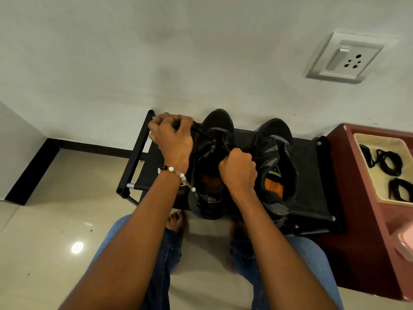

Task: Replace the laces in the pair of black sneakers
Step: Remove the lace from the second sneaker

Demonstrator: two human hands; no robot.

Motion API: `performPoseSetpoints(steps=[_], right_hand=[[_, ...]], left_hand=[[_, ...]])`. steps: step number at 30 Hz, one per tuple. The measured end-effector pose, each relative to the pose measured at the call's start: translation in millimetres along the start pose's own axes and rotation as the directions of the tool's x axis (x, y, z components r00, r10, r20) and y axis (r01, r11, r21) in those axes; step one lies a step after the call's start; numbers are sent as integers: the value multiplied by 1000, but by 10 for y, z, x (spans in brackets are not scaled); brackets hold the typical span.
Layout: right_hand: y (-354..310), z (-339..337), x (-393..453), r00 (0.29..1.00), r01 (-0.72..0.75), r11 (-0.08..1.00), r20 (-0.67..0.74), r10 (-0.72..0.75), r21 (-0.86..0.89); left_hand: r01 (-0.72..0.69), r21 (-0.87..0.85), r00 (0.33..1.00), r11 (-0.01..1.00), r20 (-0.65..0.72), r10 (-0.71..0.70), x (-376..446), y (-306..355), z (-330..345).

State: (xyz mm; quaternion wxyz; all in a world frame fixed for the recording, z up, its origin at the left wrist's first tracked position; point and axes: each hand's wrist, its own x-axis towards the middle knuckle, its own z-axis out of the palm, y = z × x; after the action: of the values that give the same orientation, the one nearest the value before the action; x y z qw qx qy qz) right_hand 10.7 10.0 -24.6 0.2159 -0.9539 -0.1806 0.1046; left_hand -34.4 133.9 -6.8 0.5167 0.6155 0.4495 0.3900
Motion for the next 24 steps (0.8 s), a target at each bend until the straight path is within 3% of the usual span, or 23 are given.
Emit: performPoseSetpoints(steps=[1,3,5,7,10,13,16,19,24], right_hand=[[0,4,1,1000,1,1000,-1,-1,-1],[0,8,2,1000,8,1000,-9,-8,3],[-4,5,1,1000,16,1000,-12,-16,4],[-4,-4,-3,1000,24,1000,0,-24,-11],[-5,-22,-9,999,37,999,14,-37,-39],[-4,-32,-11,999,43,998,17,-42,-41],[-2,-33,-14,999,42,999,16,-41,-35],[-7,-40,-23,999,40,999,21,-39,-36],[-11,-35,-16,1000,23,999,11,-22,-34]], left_hand=[[13,-7,1000,1000,-13,-13,23,-7,-19],[-56,158,998,986,35,51,-6,2,-27],[-257,374,965,891,158,211,-44,-17,-10],[-482,463,865,744,387,319,-92,-13,22],[-710,512,679,483,679,279,-164,-43,87],[-750,571,655,333,712,254,-221,-111,134],[-751,605,656,266,635,407,-233,-164,174],[-737,591,670,327,579,464,-230,-232,203],[-543,332,826,771,375,420,-198,-180,143]])
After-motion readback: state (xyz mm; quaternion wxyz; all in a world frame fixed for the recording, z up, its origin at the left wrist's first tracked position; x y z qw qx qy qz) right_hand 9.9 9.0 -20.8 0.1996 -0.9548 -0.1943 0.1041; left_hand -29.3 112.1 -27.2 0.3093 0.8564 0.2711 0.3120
